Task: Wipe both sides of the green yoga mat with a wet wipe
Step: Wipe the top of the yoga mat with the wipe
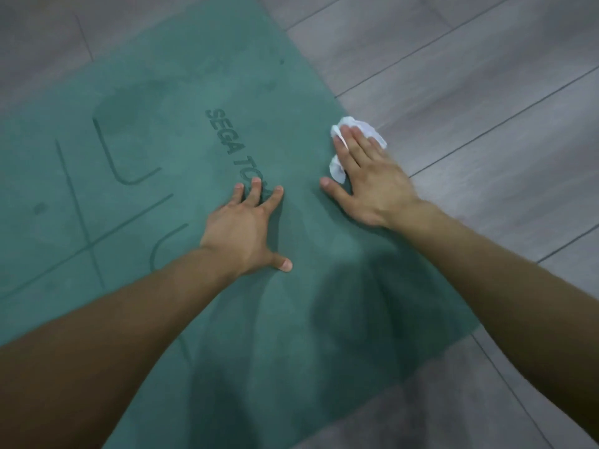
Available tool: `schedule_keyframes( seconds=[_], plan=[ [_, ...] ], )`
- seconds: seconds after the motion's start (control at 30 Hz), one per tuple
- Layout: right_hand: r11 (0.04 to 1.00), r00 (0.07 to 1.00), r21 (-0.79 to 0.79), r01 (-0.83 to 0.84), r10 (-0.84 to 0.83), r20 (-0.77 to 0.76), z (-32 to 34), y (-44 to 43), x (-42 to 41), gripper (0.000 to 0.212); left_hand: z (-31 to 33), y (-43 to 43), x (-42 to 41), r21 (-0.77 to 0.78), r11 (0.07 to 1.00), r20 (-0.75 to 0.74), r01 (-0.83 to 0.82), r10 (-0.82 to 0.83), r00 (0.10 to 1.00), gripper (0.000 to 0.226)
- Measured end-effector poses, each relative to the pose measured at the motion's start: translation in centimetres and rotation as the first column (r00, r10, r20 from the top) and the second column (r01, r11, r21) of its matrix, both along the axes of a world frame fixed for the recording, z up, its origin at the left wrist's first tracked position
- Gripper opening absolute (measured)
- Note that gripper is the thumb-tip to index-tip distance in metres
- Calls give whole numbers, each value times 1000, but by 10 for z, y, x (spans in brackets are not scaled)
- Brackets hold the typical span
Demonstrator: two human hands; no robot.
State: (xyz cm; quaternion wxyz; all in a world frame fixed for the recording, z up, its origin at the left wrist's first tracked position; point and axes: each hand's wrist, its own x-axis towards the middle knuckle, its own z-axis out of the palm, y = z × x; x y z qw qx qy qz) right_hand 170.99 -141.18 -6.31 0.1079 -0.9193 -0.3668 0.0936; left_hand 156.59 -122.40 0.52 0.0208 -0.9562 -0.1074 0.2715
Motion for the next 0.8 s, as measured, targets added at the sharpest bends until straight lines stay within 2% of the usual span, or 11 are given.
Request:
schedule_keyframes(
  seconds=[0.13, 0.33, 0.43, 0.57, 0.67, 0.7, 0.8],
  plan=[
    [997, 999, -59, -41, 40, -19, 0, 66, 44, 89, 5, 0, 1, -35, 999, -7, -34, 34, 999, 146],
    [984, 983, 1, -179, 179, 28, 0, -18, -28, 76, 2, 2, -1, -46, 998, 29, -47, 49, 998, 146],
    [986, 985, -8, -168, 168, 27, 0, -44, -59, 76, 4, 5, -1, -58, 997, 44, -50, 53, 998, 147],
    [992, 992, -19, -122, 123, 22, -1, 21, -11, 83, 7, 16, -15, -187, 980, 86, -75, 92, 992, 134],
    [999, 999, -45, 2, -4, -53, -1, 96, 11, 86, 12, 39, -42, -200, 961, 151, -190, 222, 963, 123],
    [999, 999, -37, -25, 24, -42, -1, 119, -5, 85, 13, 50, -53, -168, 953, 149, -252, 278, 949, 127],
    [938, 938, 7, -346, 346, 5, -7, 144, -71, 79, 5, 75, -77, -74, 928, 21, -366, 368, 930, 150]
  ],
)
